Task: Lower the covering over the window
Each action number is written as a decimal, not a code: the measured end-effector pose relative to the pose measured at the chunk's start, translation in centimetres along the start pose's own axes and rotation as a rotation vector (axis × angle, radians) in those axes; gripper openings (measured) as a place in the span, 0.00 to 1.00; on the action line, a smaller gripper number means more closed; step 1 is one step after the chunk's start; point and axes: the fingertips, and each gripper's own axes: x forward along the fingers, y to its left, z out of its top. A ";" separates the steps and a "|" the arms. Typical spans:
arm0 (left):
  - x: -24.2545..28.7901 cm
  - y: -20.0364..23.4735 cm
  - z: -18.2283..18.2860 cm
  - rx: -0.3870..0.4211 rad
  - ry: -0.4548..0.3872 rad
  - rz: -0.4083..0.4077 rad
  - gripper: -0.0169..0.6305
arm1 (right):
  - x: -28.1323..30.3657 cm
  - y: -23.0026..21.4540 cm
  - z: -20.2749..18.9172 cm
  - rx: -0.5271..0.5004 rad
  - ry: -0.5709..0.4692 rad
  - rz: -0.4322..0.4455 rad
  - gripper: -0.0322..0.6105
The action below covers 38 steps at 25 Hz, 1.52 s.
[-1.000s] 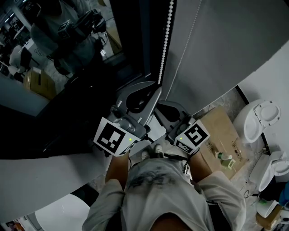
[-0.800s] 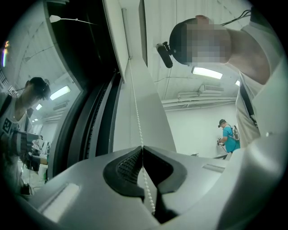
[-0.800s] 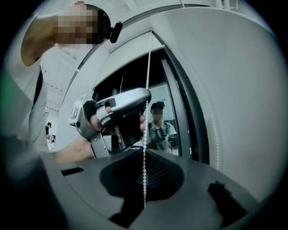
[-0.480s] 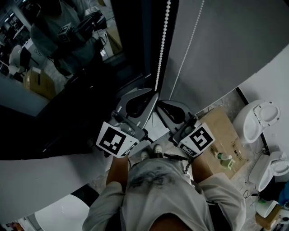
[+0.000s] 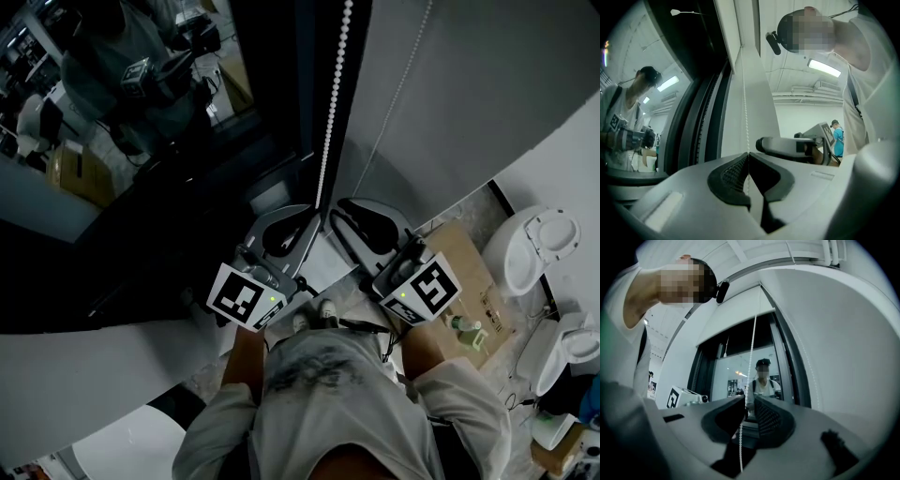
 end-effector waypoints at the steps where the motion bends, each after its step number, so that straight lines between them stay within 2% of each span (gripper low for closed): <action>1: -0.2 0.0 -0.5 -0.005 0.011 0.002 0.05 | 0.0 0.0 0.4 -0.002 -0.009 0.001 0.15; 18: -1.5 -1.1 -7.9 -0.075 0.150 0.006 0.05 | 0.8 -0.4 5.8 -0.041 -0.110 0.015 0.23; 26: -1.6 -2.0 -10.9 -0.092 0.217 -0.001 0.05 | 1.7 -0.7 6.1 -0.044 -0.107 0.014 0.24; 33: -1.8 -2.7 -11.6 -0.114 0.220 -0.014 0.05 | 2.6 -1.0 5.6 -0.038 -0.094 0.011 0.24; 34: -1.8 -2.7 -11.6 -0.115 0.219 -0.014 0.05 | 2.6 -1.1 5.6 -0.037 -0.094 0.010 0.23; 36: -1.9 -2.8 -11.5 -0.118 0.214 -0.013 0.05 | 2.7 -1.1 5.5 -0.036 -0.093 0.006 0.10; 38: -1.9 -2.8 -11.4 -0.117 0.212 -0.014 0.05 | 2.7 -0.9 5.5 -0.038 -0.092 0.009 0.08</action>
